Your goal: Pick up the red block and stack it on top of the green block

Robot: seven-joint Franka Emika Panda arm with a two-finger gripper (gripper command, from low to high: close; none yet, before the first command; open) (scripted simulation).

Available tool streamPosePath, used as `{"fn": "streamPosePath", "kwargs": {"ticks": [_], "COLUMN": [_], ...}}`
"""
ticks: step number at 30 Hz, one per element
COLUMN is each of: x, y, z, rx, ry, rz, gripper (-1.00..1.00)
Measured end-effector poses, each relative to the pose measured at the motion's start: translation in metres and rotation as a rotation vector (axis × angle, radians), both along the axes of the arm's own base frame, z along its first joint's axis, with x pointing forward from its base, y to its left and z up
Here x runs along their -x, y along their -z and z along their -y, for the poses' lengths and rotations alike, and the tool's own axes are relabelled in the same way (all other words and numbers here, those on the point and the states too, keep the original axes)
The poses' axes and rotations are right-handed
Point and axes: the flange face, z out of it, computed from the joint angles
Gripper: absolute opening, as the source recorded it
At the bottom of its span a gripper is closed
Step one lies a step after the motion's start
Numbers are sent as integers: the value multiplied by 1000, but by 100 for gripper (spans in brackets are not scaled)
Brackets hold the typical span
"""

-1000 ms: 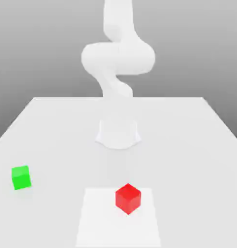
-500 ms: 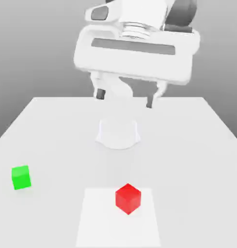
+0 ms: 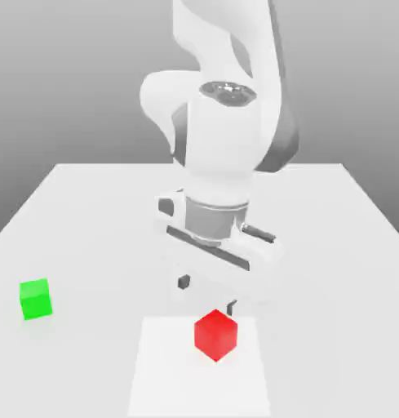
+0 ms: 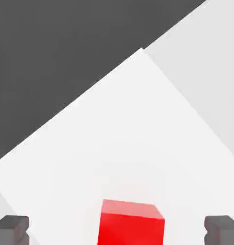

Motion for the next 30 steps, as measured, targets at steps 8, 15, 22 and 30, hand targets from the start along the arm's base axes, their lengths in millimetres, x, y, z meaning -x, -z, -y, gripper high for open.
{"fn": "streamPosePath", "kwargs": {"ticks": [8, 15, 22, 30], "x": [1, -3, 4, 9], "y": [18, 36, 67, 80], "z": [-4, -4, -3, -2], "rx": [-35, -38, -33, -30], "ry": [47, 51, 48, 45], "rz": [-4, 2, -11, -17], "gripper": [0, 0, 0, -100]}}
